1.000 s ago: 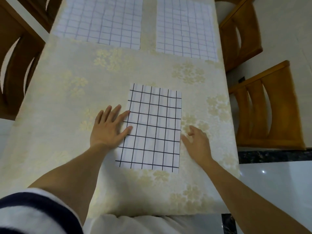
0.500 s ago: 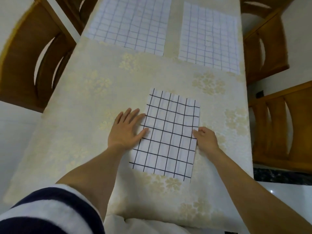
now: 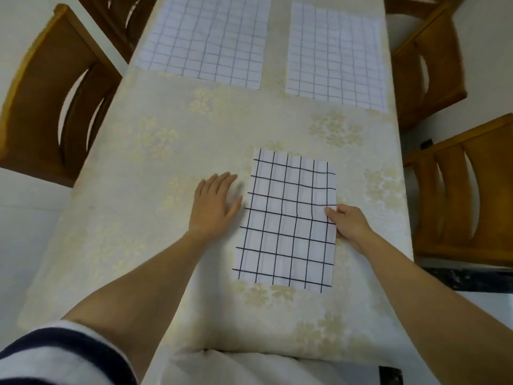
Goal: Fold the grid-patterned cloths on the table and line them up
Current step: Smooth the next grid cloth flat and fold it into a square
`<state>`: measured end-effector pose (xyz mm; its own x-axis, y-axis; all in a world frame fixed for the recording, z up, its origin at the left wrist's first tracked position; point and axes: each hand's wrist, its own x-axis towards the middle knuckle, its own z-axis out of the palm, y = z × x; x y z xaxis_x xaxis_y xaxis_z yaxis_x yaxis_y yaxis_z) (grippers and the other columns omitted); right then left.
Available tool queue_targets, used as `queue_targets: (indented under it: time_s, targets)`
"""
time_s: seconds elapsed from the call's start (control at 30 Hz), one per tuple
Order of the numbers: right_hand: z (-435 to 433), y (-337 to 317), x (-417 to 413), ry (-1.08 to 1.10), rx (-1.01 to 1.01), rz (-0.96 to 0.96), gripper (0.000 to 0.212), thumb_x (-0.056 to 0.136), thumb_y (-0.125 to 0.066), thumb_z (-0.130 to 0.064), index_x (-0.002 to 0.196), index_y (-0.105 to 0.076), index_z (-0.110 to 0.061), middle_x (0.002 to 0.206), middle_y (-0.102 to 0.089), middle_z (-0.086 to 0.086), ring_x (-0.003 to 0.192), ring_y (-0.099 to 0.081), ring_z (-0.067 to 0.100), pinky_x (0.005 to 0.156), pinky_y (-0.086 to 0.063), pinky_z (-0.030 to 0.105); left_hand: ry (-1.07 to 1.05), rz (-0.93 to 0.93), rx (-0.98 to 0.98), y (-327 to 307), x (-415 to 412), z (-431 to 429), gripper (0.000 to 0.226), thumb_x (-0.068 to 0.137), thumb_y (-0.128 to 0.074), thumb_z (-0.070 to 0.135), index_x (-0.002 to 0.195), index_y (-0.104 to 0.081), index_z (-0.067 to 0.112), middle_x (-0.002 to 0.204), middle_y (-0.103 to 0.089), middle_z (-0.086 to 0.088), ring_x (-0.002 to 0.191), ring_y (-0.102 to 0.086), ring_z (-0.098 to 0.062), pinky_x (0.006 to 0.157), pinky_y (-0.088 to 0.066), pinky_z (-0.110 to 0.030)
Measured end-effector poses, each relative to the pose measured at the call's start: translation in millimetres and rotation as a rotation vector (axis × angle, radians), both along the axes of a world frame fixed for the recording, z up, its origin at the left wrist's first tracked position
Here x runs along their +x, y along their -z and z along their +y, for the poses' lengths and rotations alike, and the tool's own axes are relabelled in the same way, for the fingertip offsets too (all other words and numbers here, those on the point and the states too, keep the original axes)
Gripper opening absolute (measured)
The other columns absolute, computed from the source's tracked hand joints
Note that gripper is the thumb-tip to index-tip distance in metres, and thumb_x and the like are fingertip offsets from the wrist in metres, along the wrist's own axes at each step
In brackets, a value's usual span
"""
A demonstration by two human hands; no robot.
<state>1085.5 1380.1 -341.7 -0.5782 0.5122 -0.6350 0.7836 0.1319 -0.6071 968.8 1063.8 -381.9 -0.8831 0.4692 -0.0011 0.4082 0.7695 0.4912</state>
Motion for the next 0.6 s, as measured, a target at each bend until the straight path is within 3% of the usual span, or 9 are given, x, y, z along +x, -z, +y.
queue_targets:
  time_s: [0.1, 0.2, 0.33, 0.43, 0.6]
  targets:
    - [-7.7, 4.6, 7.3, 0.049, 0.051, 0.033, 0.036, 0.090, -0.066, -0.047, 0.095, -0.072, -0.012, 0.092, -0.073, 0.011, 0.085, -0.069, 0.026, 0.086, -0.058, 0.048, 0.321, 0.123, -0.007, -9.6, -1.8, 57.1, 0.044, 0.102, -0.047, 0.027, 0.145, -0.051, 0.023, 0.150, -0.051, 0.000, 0.141, -0.042, -0.028, 0.122, -0.025, -0.046]
    - [-18.5, -5.0, 27.0, 0.145, 0.029, 0.044, 0.022, 0.092, -0.068, -0.037, 0.087, -0.068, -0.016, 0.083, -0.069, 0.005, 0.077, -0.066, 0.024, 0.082, -0.059, 0.043, 0.666, 0.156, -0.100, -25.9, -1.5, 130.4, 0.056, 0.098, -0.053, 0.011, 0.150, -0.043, 0.030, 0.155, -0.045, 0.001, 0.143, -0.039, -0.027, 0.121, -0.025, -0.045]
    - [-26.5, -3.8, 65.1, 0.213, -0.059, 0.015, 0.011, 0.091, -0.072, -0.020, 0.084, -0.066, -0.014, 0.085, -0.070, 0.011, 0.073, -0.068, 0.026, 0.070, -0.061, 0.037, 1.039, 0.252, -0.358, -39.4, 16.0, 202.0, 0.052, 0.106, -0.046, 0.018, 0.152, -0.036, 0.039, 0.165, -0.026, 0.005, 0.153, -0.019, -0.027, 0.125, -0.010, -0.045]
    - [-26.0, 4.1, 85.1, 0.180, -0.069, -0.003, 0.009, 0.089, -0.073, -0.011, 0.084, -0.066, -0.011, 0.073, -0.066, 0.008, 0.060, -0.061, 0.018, 0.055, -0.054, 0.029, 1.144, 0.259, -0.454, -37.2, 22.0, 231.6, 0.042, 0.104, -0.049, 0.021, 0.145, -0.048, 0.031, 0.160, -0.036, 0.005, 0.151, -0.024, -0.025, 0.125, -0.008, -0.043]
    - [-8.2, 12.7, 97.1, 0.038, -0.016, -0.009, 0.007, 0.088, -0.074, -0.013, 0.084, -0.070, -0.015, 0.066, -0.065, 0.003, 0.057, -0.058, 0.016, 0.058, -0.052, 0.030, 1.118, 0.256, -0.507, -37.1, 0.9, 238.9, 0.028, 0.098, -0.059, 0.034, 0.125, -0.059, 0.025, 0.142, -0.052, 0.002, 0.137, -0.042, -0.025, 0.124, -0.012, -0.042]
